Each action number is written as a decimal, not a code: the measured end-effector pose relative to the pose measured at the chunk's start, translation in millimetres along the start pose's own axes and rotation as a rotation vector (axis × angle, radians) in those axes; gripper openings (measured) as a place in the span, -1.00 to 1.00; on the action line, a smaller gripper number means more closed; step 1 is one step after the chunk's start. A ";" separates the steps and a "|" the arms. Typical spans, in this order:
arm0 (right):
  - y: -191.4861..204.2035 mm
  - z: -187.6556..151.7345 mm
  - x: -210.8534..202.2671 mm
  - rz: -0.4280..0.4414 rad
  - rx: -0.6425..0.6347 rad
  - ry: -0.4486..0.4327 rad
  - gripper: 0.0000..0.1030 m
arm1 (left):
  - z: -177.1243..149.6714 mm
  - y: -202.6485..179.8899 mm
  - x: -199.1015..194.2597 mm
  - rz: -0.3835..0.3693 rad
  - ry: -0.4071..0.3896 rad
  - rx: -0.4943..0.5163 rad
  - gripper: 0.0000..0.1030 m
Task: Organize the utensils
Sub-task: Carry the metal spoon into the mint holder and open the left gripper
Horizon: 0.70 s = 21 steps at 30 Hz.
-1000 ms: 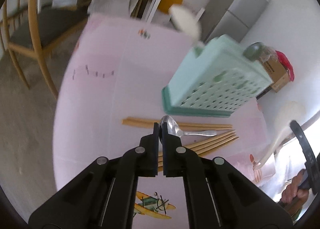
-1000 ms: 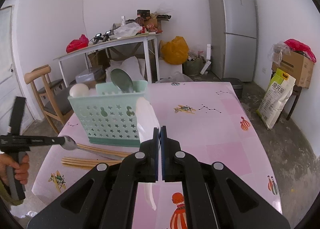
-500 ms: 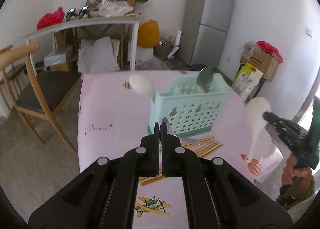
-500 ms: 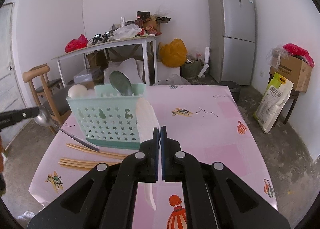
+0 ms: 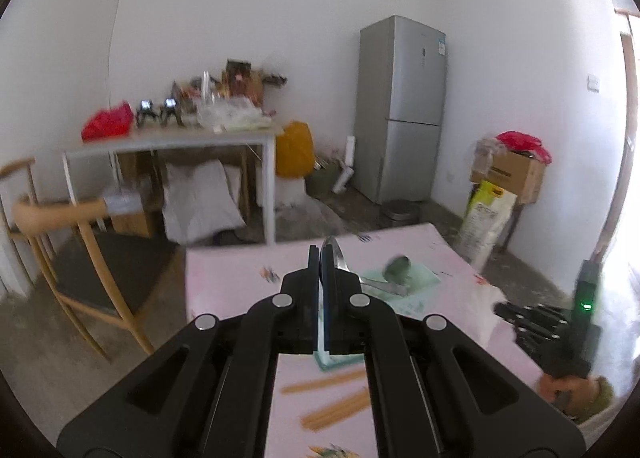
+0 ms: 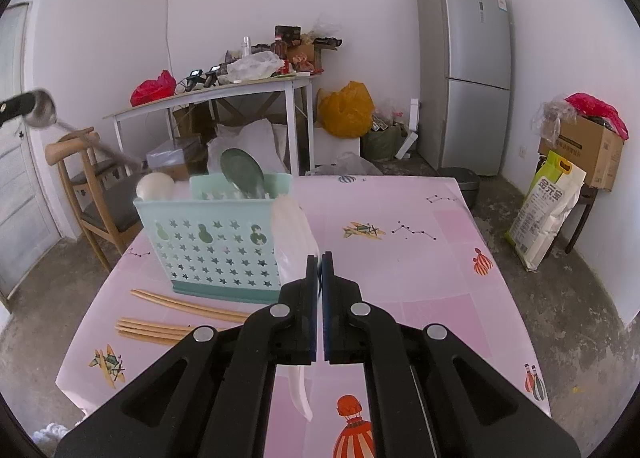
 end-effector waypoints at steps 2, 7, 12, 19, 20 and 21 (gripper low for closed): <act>0.2 0.3 -2.3 0.000 -0.002 -0.006 -0.96 | 6.8 -2.5 6.5 0.020 -0.012 0.027 -1.00; 0.5 0.5 -2.8 -0.001 -0.003 -0.005 -0.96 | 8.7 -15.3 35.6 0.099 -0.004 0.141 -1.00; -1.9 0.2 -3.9 -0.002 0.001 -0.007 -0.96 | -1.3 -32.6 75.1 0.108 0.076 0.226 -0.99; -7.2 -2.3 -1.1 0.002 0.011 0.003 -0.96 | -12.5 -43.5 110.4 0.048 0.166 0.222 -0.95; -7.4 -2.6 -1.0 0.003 0.012 0.004 -0.96 | -13.3 -42.1 113.7 0.017 0.176 0.197 -0.95; -7.8 -2.7 -0.7 0.004 0.014 0.004 -0.96 | -15.6 -41.4 114.5 -0.009 0.179 0.176 -0.95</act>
Point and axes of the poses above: each gripper's, at about its wrist camera, not at the fingertips, and x roughly the way its jaws point, y to its left, z to its top, the point moved 1 cm from there along x, roughly the way its jaws point, and after that the axes turned 7 degrees about z, right-handed, at the moved point
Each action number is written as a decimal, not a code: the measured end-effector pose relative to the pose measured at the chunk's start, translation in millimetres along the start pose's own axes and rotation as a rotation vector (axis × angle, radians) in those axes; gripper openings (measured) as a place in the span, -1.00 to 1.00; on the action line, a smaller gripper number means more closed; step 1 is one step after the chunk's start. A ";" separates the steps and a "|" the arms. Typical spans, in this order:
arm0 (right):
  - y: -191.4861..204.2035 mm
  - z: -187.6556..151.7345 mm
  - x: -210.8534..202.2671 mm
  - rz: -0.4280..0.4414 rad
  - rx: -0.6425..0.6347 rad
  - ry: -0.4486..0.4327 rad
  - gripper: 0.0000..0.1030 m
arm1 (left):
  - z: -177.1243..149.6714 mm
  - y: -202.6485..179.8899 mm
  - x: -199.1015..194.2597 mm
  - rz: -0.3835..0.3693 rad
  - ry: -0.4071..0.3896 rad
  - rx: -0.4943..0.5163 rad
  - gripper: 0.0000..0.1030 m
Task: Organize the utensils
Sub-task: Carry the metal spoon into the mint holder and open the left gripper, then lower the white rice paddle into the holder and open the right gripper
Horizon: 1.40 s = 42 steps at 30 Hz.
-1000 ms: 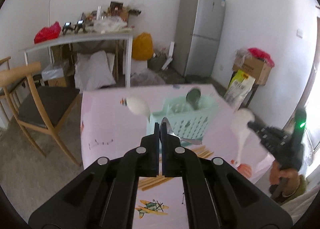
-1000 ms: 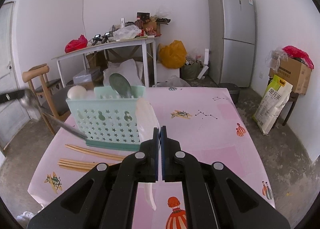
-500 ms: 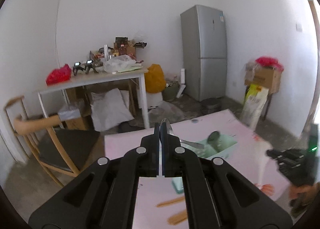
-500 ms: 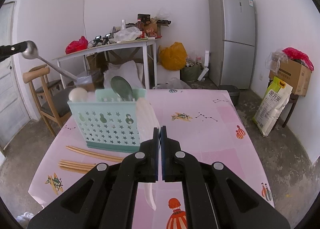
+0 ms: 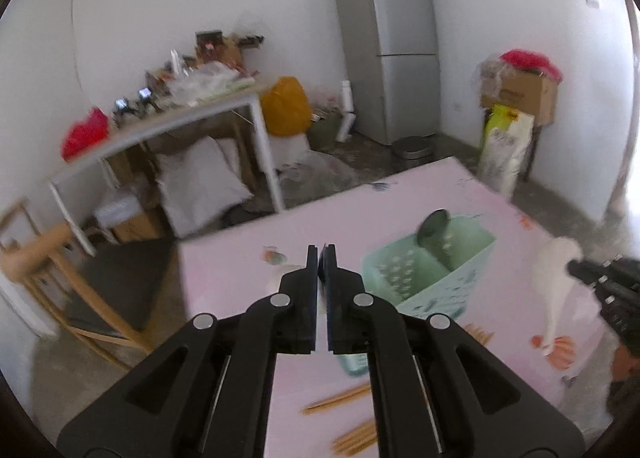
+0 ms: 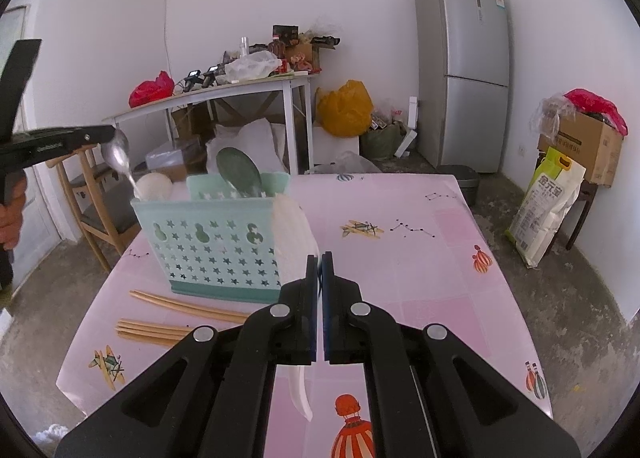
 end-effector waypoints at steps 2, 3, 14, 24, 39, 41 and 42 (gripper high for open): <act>-0.3 0.5 0.2 -0.001 0.000 0.000 -0.96 | -4.2 2.6 1.1 -0.051 -0.007 -0.039 -0.85; -0.8 0.8 -0.1 -0.001 0.002 0.000 -0.96 | -7.2 3.3 1.2 -0.062 -0.011 -0.053 -0.76; -9.6 7.3 -6.0 0.021 0.045 -0.022 -0.96 | -61.5 20.9 -19.9 -0.065 0.007 -0.208 -0.29; -14.6 50.9 -19.1 0.100 0.080 -0.134 -0.96 | -112.5 19.8 -21.8 -0.094 0.077 -0.309 0.00; -16.1 137.4 10.6 0.223 0.141 -0.324 -0.96 | -120.2 17.3 -24.9 -0.103 0.055 -0.323 0.13; -16.1 138.6 22.7 0.216 0.150 -0.324 -0.96 | -121.3 18.7 -22.9 -0.099 0.060 -0.325 0.13; -15.6 137.9 31.5 0.201 0.148 -0.318 -0.96 | -121.1 18.7 -22.8 -0.097 0.060 -0.325 0.13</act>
Point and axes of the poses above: each gripper's, at about its wrist camera, not at the fingertips, and x roughly the way its jaws point, y to its left, z to its top, the point moved 1 cm from there along x, roughly the way its jaws point, and after that the axes turned 7 degrees about z, right-handed, at the moved point
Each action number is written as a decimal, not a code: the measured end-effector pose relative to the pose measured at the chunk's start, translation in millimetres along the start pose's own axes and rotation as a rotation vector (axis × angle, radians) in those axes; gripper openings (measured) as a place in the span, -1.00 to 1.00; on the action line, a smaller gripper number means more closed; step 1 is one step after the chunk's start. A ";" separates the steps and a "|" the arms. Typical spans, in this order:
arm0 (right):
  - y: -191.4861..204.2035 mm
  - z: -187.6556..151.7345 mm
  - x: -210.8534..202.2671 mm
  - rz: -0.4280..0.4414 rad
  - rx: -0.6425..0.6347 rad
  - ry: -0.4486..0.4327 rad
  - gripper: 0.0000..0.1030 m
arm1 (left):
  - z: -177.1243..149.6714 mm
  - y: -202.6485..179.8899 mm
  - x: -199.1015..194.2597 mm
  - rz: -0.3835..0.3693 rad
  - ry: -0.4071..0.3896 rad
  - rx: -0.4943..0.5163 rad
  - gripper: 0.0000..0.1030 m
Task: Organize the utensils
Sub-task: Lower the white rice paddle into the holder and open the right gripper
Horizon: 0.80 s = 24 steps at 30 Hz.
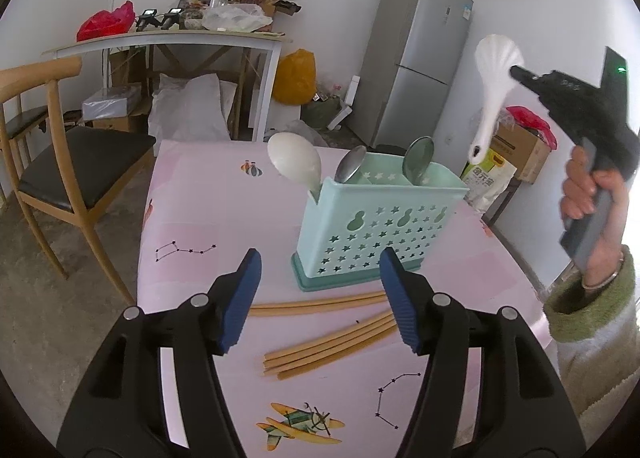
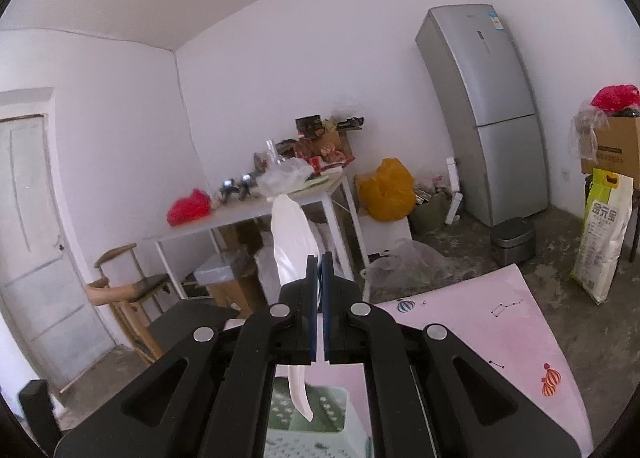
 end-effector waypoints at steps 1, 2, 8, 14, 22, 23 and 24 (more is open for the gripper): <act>-2.2 -4.4 8.3 -0.012 -0.001 0.010 -0.96 | -0.1 0.8 0.7 0.000 0.000 -0.001 0.13; -6.1 -9.0 16.1 -0.010 0.012 0.024 -0.96 | -0.5 1.6 1.9 0.001 0.000 -0.002 0.13; -12.3 -30.8 44.7 -0.034 0.000 0.067 -0.96 | -4.9 5.9 10.1 0.010 0.023 -0.004 0.13; -20.6 -60.3 56.2 -0.013 0.042 0.106 -0.95 | -2.7 8.7 14.5 0.013 0.028 0.000 0.13; -22.9 -93.5 42.0 -0.002 0.028 0.190 -0.75 | -4.6 9.2 18.3 0.009 0.033 0.002 0.15; -23.0 -95.8 38.8 -0.007 0.023 0.196 -0.56 | -4.5 9.7 18.4 0.009 0.034 0.000 0.15; -22.9 -98.5 33.2 -0.011 0.016 0.202 -0.45 | -4.9 10.6 18.4 0.008 0.034 -0.004 0.16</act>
Point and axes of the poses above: each gripper's, at about its wrist camera, not at the fingertips, and x roughly the way its jaws point, y to its left, z to its top, the point moved 1 cm from there along x, roughly the way its jaws point, and after that the axes turned 7 degrees about z, right-handed, at the moved point
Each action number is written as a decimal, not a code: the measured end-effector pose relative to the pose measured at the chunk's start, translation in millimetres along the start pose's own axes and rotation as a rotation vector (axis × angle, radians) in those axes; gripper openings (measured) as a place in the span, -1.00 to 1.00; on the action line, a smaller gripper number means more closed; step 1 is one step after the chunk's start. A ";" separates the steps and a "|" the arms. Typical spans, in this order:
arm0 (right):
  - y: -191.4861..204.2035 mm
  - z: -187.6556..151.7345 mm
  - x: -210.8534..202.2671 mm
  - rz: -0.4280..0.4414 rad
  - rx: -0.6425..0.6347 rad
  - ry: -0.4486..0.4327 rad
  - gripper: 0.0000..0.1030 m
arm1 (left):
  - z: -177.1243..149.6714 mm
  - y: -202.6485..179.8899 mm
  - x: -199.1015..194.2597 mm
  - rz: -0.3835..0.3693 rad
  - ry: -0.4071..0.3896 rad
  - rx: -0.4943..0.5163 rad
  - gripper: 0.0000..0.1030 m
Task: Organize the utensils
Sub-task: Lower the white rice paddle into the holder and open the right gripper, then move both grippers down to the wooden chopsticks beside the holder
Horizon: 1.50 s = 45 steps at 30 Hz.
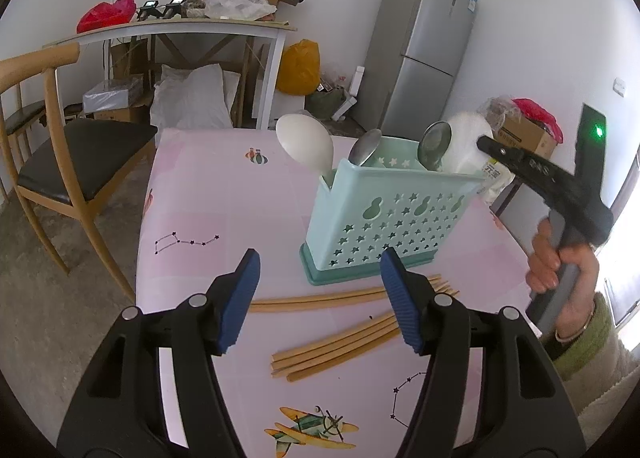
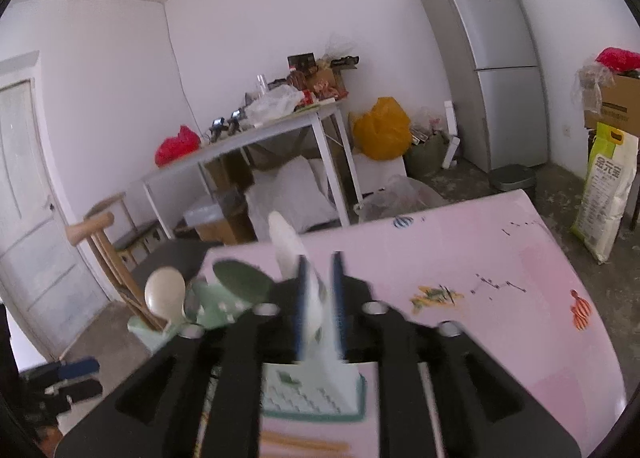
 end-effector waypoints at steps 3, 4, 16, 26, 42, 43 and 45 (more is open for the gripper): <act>-2.6 -4.8 -15.7 -0.009 0.003 -0.007 -0.19 | -0.8 1.5 0.3 0.000 0.003 -0.006 0.18; -3.7 -5.3 -22.3 -0.007 0.003 -0.011 -0.14 | -1.2 1.4 0.6 0.000 0.003 -0.008 0.20; -0.8 -41.1 -53.8 0.029 0.041 0.144 -0.04 | -30.3 -15.1 1.2 -0.046 0.075 0.031 0.22; 32.1 -92.8 30.0 0.147 -0.115 0.498 -0.04 | -63.9 -39.5 12.5 -0.115 0.154 0.088 0.08; 49.1 -152.3 -15.6 0.242 0.272 0.573 -0.05 | -29.4 5.4 103.1 0.156 0.181 0.331 -0.83; 54.1 -155.3 -13.1 0.254 0.278 0.583 -0.05 | -29.4 8.3 106.7 0.153 0.194 0.324 -0.85; 64.1 -159.7 -7.4 0.270 0.276 0.608 -0.06 | -28.2 11.2 116.0 0.134 0.239 0.310 -0.89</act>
Point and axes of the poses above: each gripper's, at about its wrist camera, not at the fingertips, and x roughly the way its jaws point, y to its left, z to its top, the point moved 1 cm from there along x, roughly the way its jaws point, and after that the axes turned 7 degrees about z, right-handed, at the moved point
